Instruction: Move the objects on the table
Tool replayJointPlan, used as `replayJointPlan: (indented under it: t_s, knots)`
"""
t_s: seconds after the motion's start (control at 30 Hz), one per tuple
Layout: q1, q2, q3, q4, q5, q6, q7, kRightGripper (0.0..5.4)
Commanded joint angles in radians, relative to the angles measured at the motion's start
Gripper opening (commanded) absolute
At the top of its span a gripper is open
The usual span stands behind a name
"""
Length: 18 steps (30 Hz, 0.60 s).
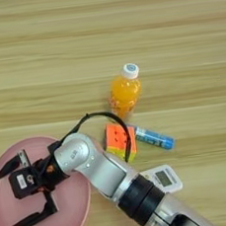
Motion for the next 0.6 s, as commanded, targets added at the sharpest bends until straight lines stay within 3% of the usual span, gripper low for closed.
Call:
replayJointPlan:
  t_s: [0.03, 0.6]
  knots:
    - [-0.029, -0.007, -0.027, 0.009, -0.023, 0.022, -0.053, 5.38]
    - [-0.033, -0.034, -0.153, -0.183, 0.099, 0.106, -0.033, 5.38]
